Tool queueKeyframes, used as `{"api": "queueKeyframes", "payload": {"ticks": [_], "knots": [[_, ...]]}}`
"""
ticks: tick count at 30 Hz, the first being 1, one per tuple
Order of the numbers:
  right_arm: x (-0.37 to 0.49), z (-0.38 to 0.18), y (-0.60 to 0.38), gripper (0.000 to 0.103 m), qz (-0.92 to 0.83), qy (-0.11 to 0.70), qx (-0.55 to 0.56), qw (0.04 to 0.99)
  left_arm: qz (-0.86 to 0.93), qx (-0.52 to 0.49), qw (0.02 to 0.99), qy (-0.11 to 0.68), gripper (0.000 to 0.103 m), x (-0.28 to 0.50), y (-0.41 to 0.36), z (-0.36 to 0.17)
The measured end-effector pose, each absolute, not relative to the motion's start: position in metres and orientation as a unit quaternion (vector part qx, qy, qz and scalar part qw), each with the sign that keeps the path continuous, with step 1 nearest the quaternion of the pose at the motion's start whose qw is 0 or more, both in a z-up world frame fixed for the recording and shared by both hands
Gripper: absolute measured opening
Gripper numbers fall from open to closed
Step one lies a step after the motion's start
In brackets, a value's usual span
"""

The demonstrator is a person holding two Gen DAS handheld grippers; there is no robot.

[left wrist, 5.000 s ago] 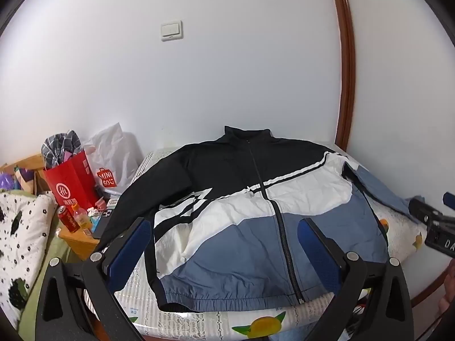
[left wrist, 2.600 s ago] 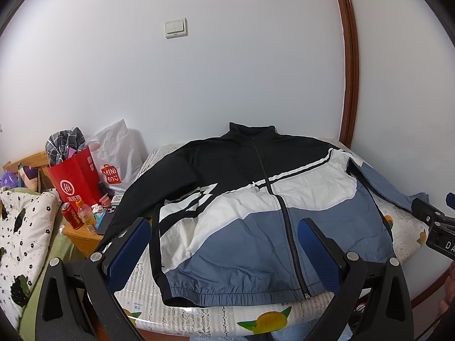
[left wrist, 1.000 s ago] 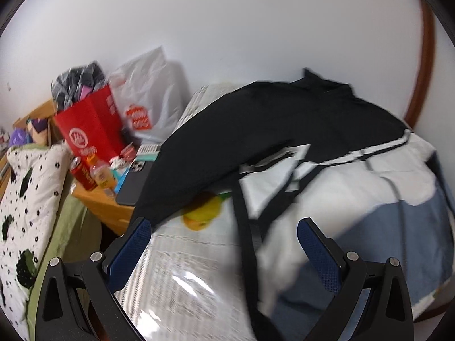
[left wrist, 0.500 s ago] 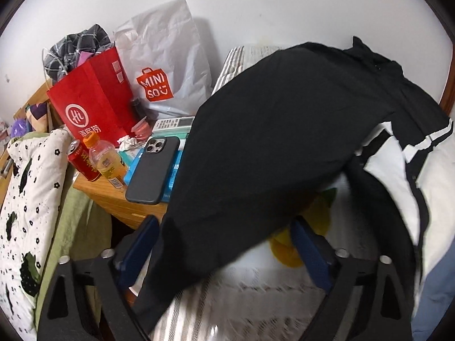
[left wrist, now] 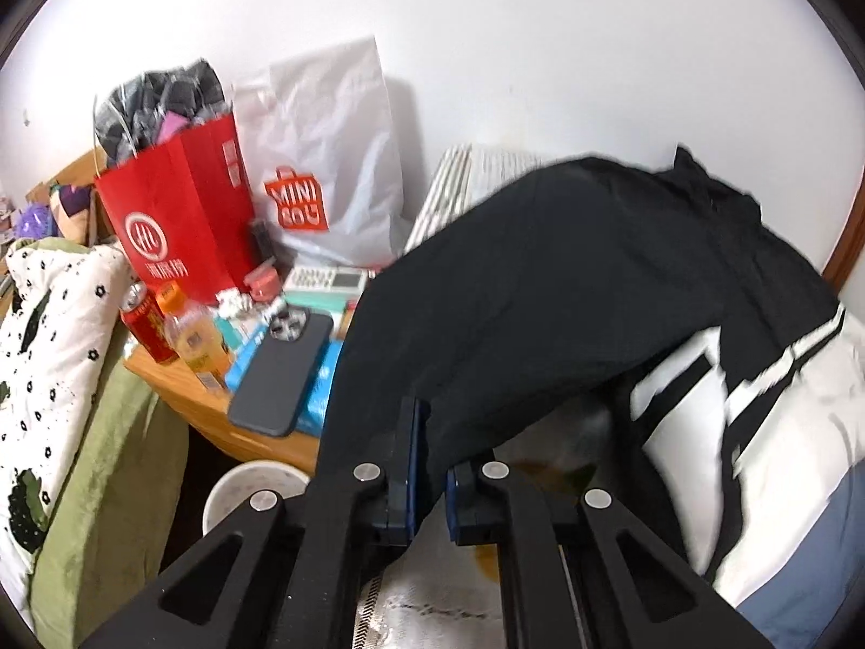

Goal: Fold large clothes
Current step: 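Grasp the black jacket side edge with the left gripper and lift it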

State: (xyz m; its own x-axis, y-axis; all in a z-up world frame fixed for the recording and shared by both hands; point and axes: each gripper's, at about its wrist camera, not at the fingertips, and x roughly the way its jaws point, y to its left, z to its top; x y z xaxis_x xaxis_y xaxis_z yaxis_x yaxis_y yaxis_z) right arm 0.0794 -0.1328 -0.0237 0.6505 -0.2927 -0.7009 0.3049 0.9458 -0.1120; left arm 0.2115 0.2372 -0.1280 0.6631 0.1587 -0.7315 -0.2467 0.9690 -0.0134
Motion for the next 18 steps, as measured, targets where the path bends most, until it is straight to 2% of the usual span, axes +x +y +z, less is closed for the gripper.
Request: {"api": "queueKeyframes", "payload": {"ticks": [11,18], "knots": [[0.083,-0.020,-0.162,0.081,-0.128,0.382,-0.007,0.915,0.071,-0.048,0.937,0.339,0.007,0.241,0.188,-0.053],[0.083,-0.027,-0.183,0.081,-0.112,0.387,-0.015,0.915,0.001,-0.037,0.949,0.313,0.007,0.283,0.119,-0.019]]}}
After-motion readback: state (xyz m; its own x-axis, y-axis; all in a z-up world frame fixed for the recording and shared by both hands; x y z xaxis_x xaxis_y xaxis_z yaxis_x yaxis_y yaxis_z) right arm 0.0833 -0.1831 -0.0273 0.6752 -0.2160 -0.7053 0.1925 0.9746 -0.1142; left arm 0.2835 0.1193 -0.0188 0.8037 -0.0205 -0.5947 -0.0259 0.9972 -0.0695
